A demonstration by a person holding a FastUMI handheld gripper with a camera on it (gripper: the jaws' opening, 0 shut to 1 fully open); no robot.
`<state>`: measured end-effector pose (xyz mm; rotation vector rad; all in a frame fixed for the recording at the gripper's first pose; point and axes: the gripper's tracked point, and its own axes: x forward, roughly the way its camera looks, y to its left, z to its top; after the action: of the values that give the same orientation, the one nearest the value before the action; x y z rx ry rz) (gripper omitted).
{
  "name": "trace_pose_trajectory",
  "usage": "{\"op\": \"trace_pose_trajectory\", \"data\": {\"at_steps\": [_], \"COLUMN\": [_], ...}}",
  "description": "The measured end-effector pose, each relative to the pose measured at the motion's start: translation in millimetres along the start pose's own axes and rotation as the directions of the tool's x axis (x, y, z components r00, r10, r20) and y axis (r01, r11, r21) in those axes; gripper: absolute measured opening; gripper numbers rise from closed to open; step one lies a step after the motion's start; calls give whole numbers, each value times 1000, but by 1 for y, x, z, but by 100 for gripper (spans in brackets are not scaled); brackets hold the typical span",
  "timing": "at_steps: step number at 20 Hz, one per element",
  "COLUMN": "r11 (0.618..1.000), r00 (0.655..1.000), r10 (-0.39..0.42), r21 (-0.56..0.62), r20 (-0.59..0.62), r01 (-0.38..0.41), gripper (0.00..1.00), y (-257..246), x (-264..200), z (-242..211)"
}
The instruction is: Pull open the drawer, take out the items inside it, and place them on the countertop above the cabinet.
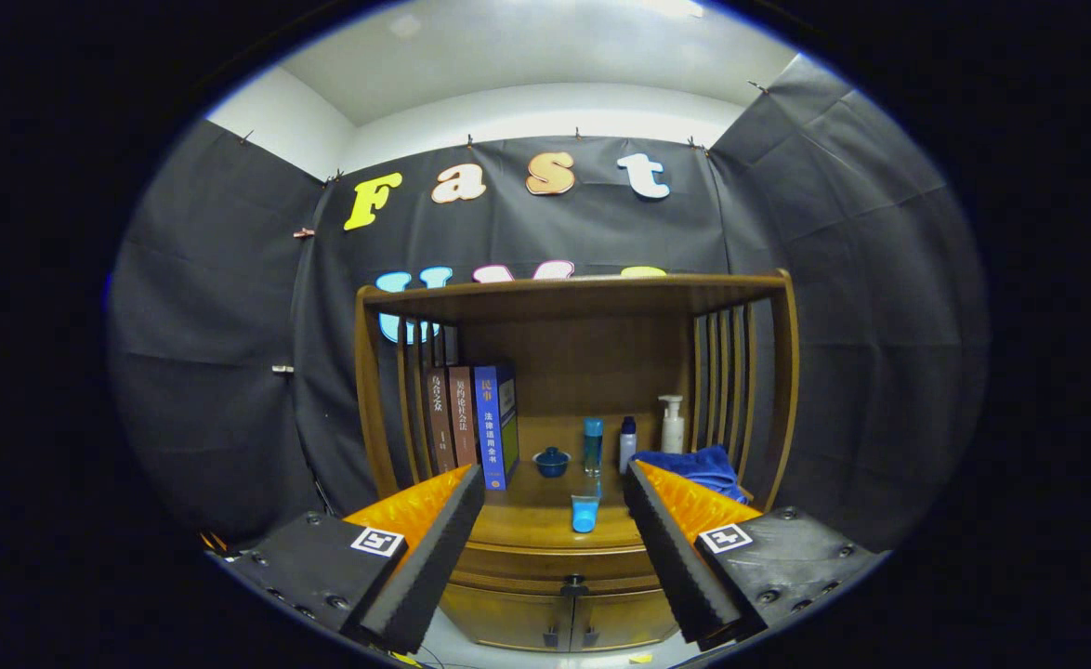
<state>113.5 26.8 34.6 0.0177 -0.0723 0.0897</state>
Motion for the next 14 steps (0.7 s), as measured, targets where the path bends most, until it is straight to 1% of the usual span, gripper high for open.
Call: {"op": "trace_pose_trajectory", "data": {"at_steps": [1,3,5,10,12,14], "r11": [1000,1000,999,1000,1000,1000], "r00": [1000,1000,999,999,999,1000], "r10": [6,-11,-28,-17,6,-2], "r21": [1,-7,-30,-18,-2,-18], "r20": [3,0,-22,-50,-40,-29], "r01": [-6,11,27,16,-6,1], "gripper": [99,99,99,99,100,99], "y": [0,-4,-12,-12,-7,-10], "x": [-4,-10,-13,-17,-17,-18], "z": [8,18,17,15,21,25]}}
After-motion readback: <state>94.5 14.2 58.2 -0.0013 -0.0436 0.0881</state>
